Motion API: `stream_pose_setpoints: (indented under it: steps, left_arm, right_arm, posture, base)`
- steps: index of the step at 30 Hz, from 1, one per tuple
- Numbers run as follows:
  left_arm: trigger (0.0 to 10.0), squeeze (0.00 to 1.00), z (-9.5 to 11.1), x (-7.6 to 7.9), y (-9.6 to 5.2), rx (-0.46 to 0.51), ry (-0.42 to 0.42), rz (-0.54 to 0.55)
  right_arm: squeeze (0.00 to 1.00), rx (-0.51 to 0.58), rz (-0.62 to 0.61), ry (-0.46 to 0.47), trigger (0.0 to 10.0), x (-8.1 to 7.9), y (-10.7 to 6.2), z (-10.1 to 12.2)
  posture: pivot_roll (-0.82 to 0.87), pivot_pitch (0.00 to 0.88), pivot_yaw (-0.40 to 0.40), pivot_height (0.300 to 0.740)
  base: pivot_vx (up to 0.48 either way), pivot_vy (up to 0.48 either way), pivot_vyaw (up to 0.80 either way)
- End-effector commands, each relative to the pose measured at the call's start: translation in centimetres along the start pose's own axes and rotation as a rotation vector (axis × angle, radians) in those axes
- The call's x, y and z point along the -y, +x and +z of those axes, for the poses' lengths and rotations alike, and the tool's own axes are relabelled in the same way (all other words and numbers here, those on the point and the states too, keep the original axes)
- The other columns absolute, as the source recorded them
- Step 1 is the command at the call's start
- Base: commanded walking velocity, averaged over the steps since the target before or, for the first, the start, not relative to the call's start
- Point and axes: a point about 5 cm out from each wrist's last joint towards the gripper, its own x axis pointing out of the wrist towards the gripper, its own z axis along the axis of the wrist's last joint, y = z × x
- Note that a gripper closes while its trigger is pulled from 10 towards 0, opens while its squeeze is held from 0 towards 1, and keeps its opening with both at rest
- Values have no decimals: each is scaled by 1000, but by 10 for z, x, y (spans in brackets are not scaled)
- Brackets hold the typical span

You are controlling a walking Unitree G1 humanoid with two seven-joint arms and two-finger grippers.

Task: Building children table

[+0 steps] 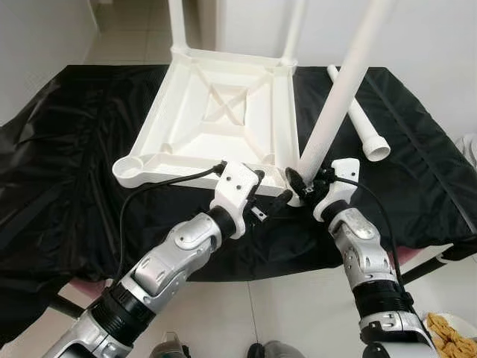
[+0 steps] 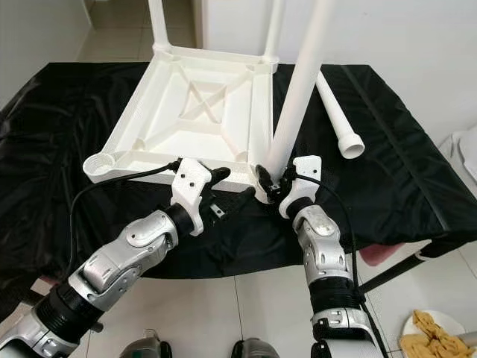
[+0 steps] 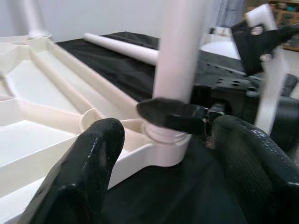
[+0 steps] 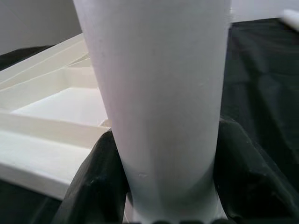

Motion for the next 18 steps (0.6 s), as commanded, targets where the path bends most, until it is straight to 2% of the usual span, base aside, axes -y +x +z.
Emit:
stream_pose_setpoints:
  steps: [1,6,12,15,18]
  left_arm:
    - [10000,0,0,17,-2,1,2,-277]
    - [10000,0,0,17,-2,2,4,-277]
    - [10000,0,0,17,0,6,6,-274]
    - [10000,0,0,17,0,7,5,-274]
    - [10000,0,1,16,0,9,7,-272]
  right_arm:
    - [0,10,-125,50,10000,8,-3,3]
    - [0,13,-192,41,10000,2,-5,3]
    - [0,61,-413,25,10000,-10,-14,8]
    - [0,58,-433,29,10000,-13,-15,8]
    - [0,48,-396,27,10000,-21,-12,8]
  posture:
    - [-9,40,-28,740]
    - [-8,36,-31,740]
    - [-9,34,-34,740]
    - [-10,35,-34,740]
    - [-10,40,-36,740]
  base:
    - [0,0,0]
    - [0,0,0]
    - [0,0,0]
    - [0,0,0]
    - [0,0,0]
